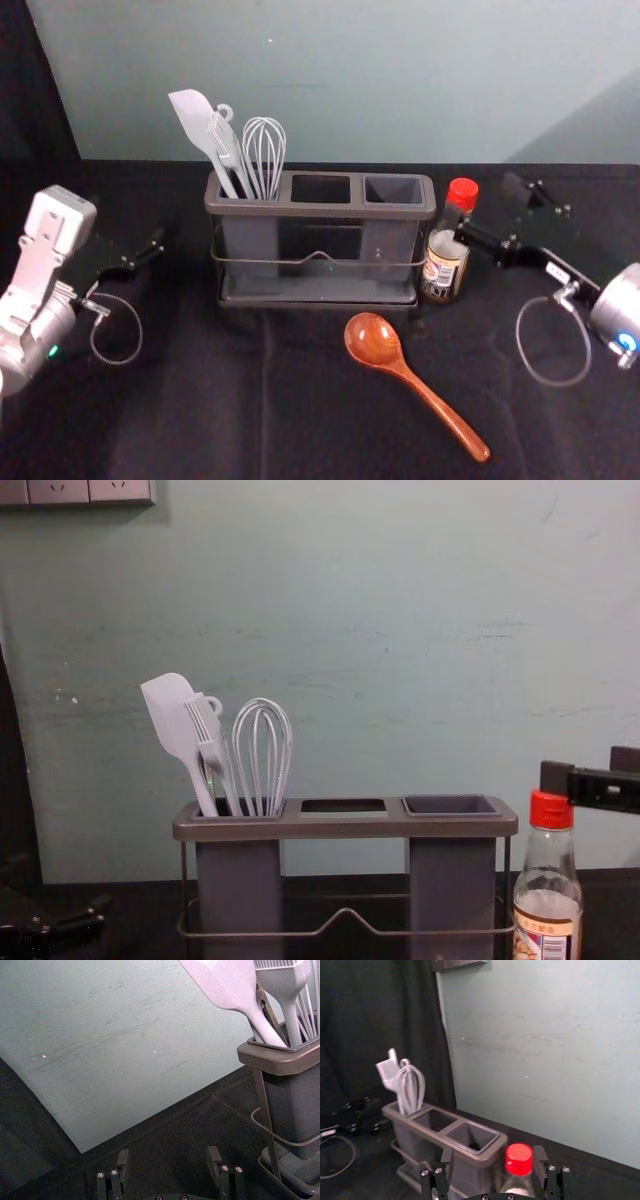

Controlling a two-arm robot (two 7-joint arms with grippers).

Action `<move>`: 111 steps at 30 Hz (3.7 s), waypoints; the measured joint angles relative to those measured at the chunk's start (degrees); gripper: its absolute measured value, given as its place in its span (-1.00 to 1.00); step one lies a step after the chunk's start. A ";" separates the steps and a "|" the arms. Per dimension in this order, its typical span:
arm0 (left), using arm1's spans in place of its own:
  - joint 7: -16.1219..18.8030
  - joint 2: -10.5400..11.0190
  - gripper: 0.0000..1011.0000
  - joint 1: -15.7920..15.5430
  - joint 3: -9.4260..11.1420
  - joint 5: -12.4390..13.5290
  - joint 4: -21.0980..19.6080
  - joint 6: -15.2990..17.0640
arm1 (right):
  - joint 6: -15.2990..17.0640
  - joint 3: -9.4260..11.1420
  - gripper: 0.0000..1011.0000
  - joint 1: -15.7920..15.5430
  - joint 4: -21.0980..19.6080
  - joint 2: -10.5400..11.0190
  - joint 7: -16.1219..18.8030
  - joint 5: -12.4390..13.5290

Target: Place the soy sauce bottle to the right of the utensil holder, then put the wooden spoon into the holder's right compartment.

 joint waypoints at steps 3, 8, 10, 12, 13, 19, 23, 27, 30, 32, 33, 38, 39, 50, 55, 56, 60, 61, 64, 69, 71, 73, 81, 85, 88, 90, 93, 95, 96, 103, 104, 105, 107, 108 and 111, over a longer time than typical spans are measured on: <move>0.00 0.00 0.98 0.00 0.00 0.00 0.00 0.00 | -0.20 -0.03 0.98 -1.73 -1.90 0.62 0.17 -0.35; 0.00 0.00 0.98 0.00 0.00 0.00 0.00 0.00 | -0.96 -0.50 0.98 -4.09 -3.95 1.13 0.25 -1.30; 0.00 0.00 0.98 0.00 0.00 0.00 0.00 0.00 | -1.35 -0.84 0.98 -5.19 -4.61 1.28 0.46 -1.79; 0.00 0.00 0.98 0.00 0.00 0.00 0.00 0.00 | -1.71 -1.31 0.98 -6.13 -5.09 1.33 0.58 -2.42; 0.00 0.00 0.98 0.00 0.00 0.00 0.00 0.00 | -1.85 -1.50 0.98 -6.40 -5.18 1.33 0.58 -2.71; 0.00 0.00 0.98 0.00 0.00 0.00 0.00 0.00 | -2.48 -3.52 0.98 -7.90 -5.40 1.13 0.99 -5.26; 0.00 0.00 0.98 0.00 0.00 0.00 0.00 0.00 | -2.83 -4.88 0.98 -8.18 -4.79 0.74 1.14 -7.12; 0.00 0.00 0.98 0.00 0.00 0.00 0.00 0.00 | -2.89 -5.82 0.98 -7.99 -3.75 0.10 1.39 -8.43; 0.00 0.00 0.98 0.00 0.00 0.00 0.00 0.00 | -2.91 -5.82 0.98 -7.98 -3.74 0.09 1.42 -8.40; 0.00 0.00 0.98 0.00 0.00 0.00 0.00 0.00 | -2.91 -5.78 0.98 -7.98 -3.78 0.12 1.42 -8.36; 0.00 0.00 0.98 0.00 0.00 0.00 0.00 0.00 | -2.91 -5.74 0.98 -7.99 -3.83 0.14 1.41 -8.34; 0.00 0.00 0.98 0.00 0.00 0.00 0.00 0.00 | -2.91 -5.68 0.98 -8.01 -3.91 0.19 1.40 -8.27; 0.00 0.00 0.98 0.00 0.00 0.00 0.00 0.00 | -2.91 -5.67 0.98 -8.01 -3.92 0.20 1.40 -8.26; 0.00 0.00 0.98 0.00 0.00 0.00 0.00 0.00 | -2.90 -5.57 0.98 -8.06 -4.05 0.25 1.38 -8.08; 0.00 0.00 0.98 0.00 0.00 0.00 0.00 0.00 | -3.70 -5.76 0.98 -8.71 -4.56 0.96 2.24 -9.33; 0.00 0.00 0.98 0.00 0.00 0.00 0.00 0.00 | -3.40 -5.76 0.98 -9.08 -5.25 1.23 2.34 -9.72; 0.00 0.00 0.98 0.00 0.00 0.00 0.00 0.00 | 0.90 -5.65 0.98 -9.74 -8.03 2.04 1.22 -10.93; 0.00 0.00 0.98 0.00 0.00 0.00 0.00 0.00 | 2.49 -5.65 0.98 -9.78 -8.75 2.25 0.71 -11.32; 0.00 0.00 0.98 0.00 0.00 0.00 0.00 0.00 | 9.62 -5.90 0.98 -9.65 -11.75 2.85 -1.36 -13.21; 0.00 0.00 0.98 0.00 0.00 0.00 0.00 0.00 | 22.90 -7.50 0.98 -7.42 -15.56 2.93 -4.54 -16.86; 0.00 0.00 0.98 0.00 0.00 0.00 0.00 0.00 | 28.25 -8.44 0.98 -5.91 -16.26 2.41 -5.39 -17.97; 0.00 0.00 0.98 0.00 0.00 0.00 0.00 0.00 | 31.62 -9.26 0.98 -4.64 -16.43 1.83 -5.95 -18.78; 0.00 0.00 0.98 0.00 0.00 0.00 0.00 0.00 | 44.70 -13.54 0.98 3.13 -13.18 -1.95 -6.46 -21.84; 0.00 0.00 0.98 0.00 0.00 0.00 0.00 0.00 | 49.17 -15.05 0.98 7.30 -9.38 -5.00 -5.38 -21.98; 0.00 0.00 0.98 0.00 0.00 0.00 0.00 0.00 | 51.38 -15.41 0.98 9.17 -7.04 -7.22 -5.10 -21.99; 0.00 0.00 0.98 0.00 0.00 0.00 0.00 0.00 | 52.24 -15.46 0.98 9.80 -6.18 -8.28 -5.10 -22.00; 0.00 -0.01 0.98 0.00 0.00 0.00 0.00 0.00 | 54.10 -15.59 0.98 10.93 -4.47 -10.47 -5.43 -22.48; 0.00 0.00 0.98 0.00 0.00 0.00 0.00 0.00 | 55.53 -16.03 0.98 11.62 -3.45 -11.87 -6.14 -23.27; 0.00 0.00 0.98 0.00 0.00 0.00 0.00 0.00 | 55.89 -16.21 0.98 11.83 -3.11 -12.30 -6.40 -23.52; 0.00 0.00 0.98 0.00 0.00 0.00 0.00 0.00 | 57.78 -16.91 0.98 12.71 -1.55 -14.95 -7.91 -25.49; 0.00 0.00 0.98 0.00 0.00 0.00 0.00 0.00 | 57.98 -16.89 0.98 12.77 -1.30 -15.39 -8.06 -25.72; 0.00 0.00 0.98 0.00 0.00 0.00 0.00 0.00 | 58.05 -16.86 0.98 12.77 -1.18 -15.57 -8.12 -25.85; 0.00 0.00 0.98 0.00 0.00 0.00 0.00 0.00 | 58.23 -16.80 0.98 12.77 -0.96 -15.92 -8.13 -25.97; 0.00 0.00 0.98 0.00 0.00 0.00 0.00 0.00 | 58.31 -16.75 0.98 12.77 -0.70 -16.24 -8.07 -26.03; 0.00 0.00 0.98 0.00 0.00 0.00 0.00 0.00 | 58.40 -16.67 0.98 12.77 -0.12 -16.77 -7.78 -26.15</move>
